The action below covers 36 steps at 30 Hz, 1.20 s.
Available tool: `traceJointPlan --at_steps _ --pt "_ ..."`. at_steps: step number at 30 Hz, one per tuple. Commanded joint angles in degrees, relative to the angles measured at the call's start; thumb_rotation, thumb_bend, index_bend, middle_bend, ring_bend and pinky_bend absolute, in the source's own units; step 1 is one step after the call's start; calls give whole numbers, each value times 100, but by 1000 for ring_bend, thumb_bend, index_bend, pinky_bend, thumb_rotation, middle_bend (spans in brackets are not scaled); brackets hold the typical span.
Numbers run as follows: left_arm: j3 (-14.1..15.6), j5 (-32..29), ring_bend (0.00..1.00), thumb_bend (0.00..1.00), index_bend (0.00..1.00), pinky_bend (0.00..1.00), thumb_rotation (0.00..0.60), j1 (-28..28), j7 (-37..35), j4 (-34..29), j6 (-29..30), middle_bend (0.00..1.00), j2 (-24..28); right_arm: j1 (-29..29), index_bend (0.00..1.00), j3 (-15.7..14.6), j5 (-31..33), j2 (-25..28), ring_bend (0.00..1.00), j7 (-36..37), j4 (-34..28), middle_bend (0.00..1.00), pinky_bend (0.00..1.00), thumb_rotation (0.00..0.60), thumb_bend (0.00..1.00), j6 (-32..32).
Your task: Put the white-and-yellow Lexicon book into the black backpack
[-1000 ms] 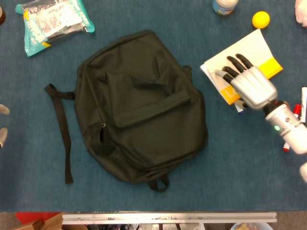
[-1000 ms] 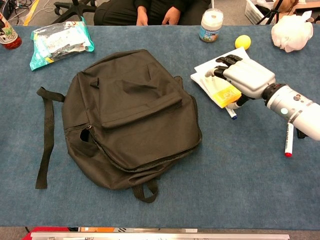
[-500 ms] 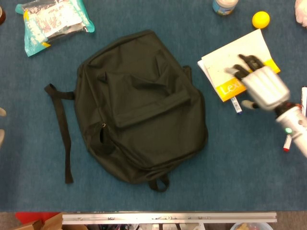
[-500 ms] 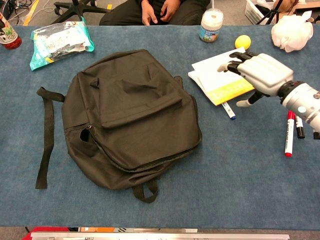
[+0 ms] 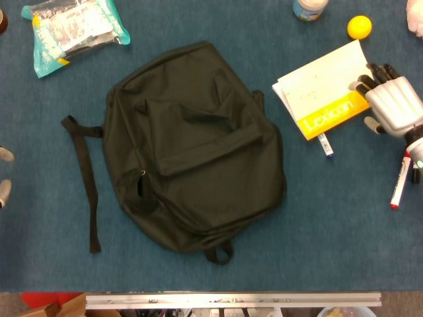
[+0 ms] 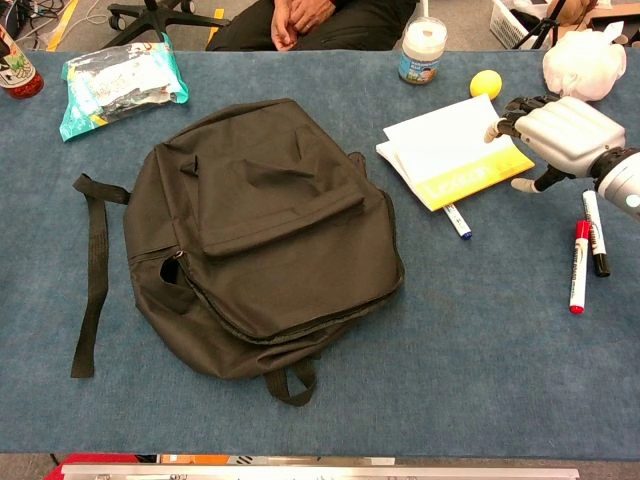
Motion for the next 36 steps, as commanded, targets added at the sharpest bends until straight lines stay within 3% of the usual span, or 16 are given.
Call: traceJointPlan --at_steps 1,9,36 --pt "6 -10 351 316 395 292 600 3 11 -9 -14 344 5 81 299 2 2 -187 117 99 321 314 176 600 200 -101" --pt "27 -35 352 316 395 292 600 21 -5 -36 -40 345 21 165 298 -20 -52 -509 117 231 878 314 176 600 149 -137" --pt "21 -81 354 316 396 292 600 25 -167 32 -103 346 53 350 306 -75 -194 -1106 129 499 1780 325 178 600 166 -125"
